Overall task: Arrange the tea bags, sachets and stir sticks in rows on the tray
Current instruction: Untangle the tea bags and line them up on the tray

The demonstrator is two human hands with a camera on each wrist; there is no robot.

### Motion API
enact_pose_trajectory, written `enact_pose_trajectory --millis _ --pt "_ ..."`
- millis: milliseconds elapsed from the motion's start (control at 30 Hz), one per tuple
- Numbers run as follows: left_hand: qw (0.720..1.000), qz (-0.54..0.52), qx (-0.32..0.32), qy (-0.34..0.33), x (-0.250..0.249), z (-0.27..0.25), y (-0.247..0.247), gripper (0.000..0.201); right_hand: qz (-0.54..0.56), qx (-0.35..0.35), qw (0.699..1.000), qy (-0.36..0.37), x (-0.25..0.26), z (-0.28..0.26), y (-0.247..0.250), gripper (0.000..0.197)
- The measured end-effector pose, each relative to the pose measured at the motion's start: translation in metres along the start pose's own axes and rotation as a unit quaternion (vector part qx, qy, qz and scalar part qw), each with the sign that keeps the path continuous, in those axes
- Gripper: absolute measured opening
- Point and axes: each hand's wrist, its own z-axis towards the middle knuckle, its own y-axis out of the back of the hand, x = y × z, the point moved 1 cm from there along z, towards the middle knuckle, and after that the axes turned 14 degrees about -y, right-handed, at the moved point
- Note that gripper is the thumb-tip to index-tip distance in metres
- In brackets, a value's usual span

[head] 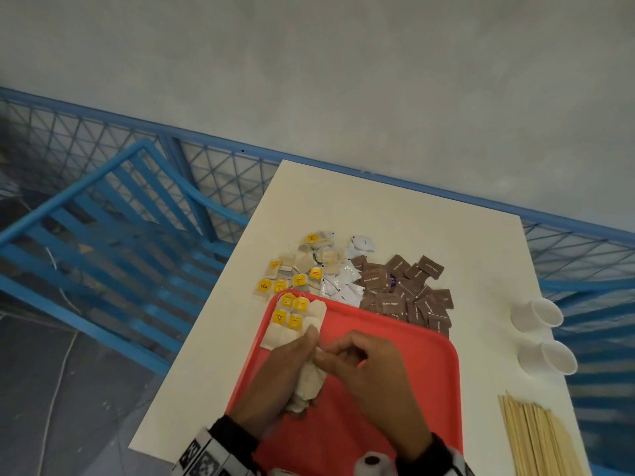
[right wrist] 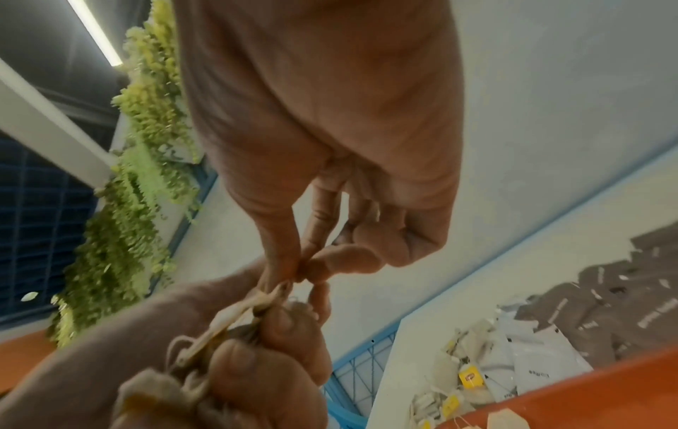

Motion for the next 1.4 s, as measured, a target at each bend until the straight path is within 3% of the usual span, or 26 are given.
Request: enact_pose_trajectory --millis 100,167,233,300,367,467,533,633,733,800,833,933,1000,1067,1133,1300,1400 --pt "1.0 -0.008 0.003 -0.017 0.001 -0.002 -0.006 0.044 0.029 -0.018 0.999 -0.001 -0.003 0.0 0.009 0.02" --pt "0.999 -0.038 -0.007 -0.004 0.001 -0.002 -0.009 0.039 -0.072 -0.028 0.991 0.112 0.001 -0.007 0.013 0.027" --pt "0.997 -0.074 -0.016 0.014 0.0 -0.001 -0.011 0.036 -0.187 0.014 0.953 0.236 0.002 -0.017 0.017 0.035" --pt "0.994 -0.1 -0.02 0.03 0.0 0.0 -0.011 0.032 -0.293 0.023 0.91 0.292 -0.002 -0.022 0.019 0.044" --pt "0.993 -0.111 -0.031 0.042 0.0 0.001 -0.01 0.029 -0.344 -0.014 0.885 0.315 -0.006 -0.022 0.018 0.04" --pt "0.992 -0.105 -0.044 0.05 0.0 0.004 -0.005 0.03 -0.31 -0.045 0.891 0.328 -0.008 -0.018 0.017 0.02" --pt "0.994 -0.088 -0.038 0.051 0.0 0.004 -0.001 0.031 -0.283 -0.055 0.898 0.331 -0.009 -0.018 0.018 0.02" --pt "0.995 -0.076 -0.035 0.053 0.0 0.002 0.001 0.027 -0.324 -0.056 0.879 0.344 -0.008 -0.02 0.013 0.034" --pt "0.995 -0.064 -0.028 0.065 0.0 0.002 0.004 0.019 -0.317 -0.072 0.876 0.356 -0.006 -0.018 0.009 0.014" --pt "0.996 -0.057 -0.016 0.062 0.0 0.0 0.006 0.021 -0.274 -0.078 0.893 0.348 -0.006 -0.017 0.008 0.008" --pt "0.997 -0.06 -0.016 0.053 0.0 0.0 0.006 0.024 -0.226 -0.073 0.916 0.323 -0.006 -0.017 0.008 0.007" --pt "0.998 -0.041 -0.044 -0.005 -0.004 -0.001 0.012 0.024 0.01 -0.044 0.989 0.142 0.001 -0.017 0.012 0.005" --pt "0.996 -0.012 -0.056 -0.07 -0.012 -0.003 0.016 0.017 0.122 -0.001 0.991 0.048 0.005 -0.016 0.015 0.004" --pt "0.991 0.019 -0.028 -0.133 -0.023 -0.007 0.018 0.019 0.144 0.017 0.989 0.026 0.007 -0.013 0.017 0.007" --pt "0.984 0.059 -0.001 -0.17 -0.034 -0.012 0.018 0.032 0.148 0.022 0.988 0.033 0.01 -0.011 0.015 0.008" --pt "0.97 0.093 -0.019 -0.222 -0.047 -0.015 0.018 0.016 0.204 0.061 0.976 0.044 0.018 -0.007 0.004 0.012" --pt "0.97 0.076 -0.054 -0.225 -0.047 -0.015 0.029 0.021 0.104 0.092 0.989 0.057 0.018 -0.007 -0.008 0.018"
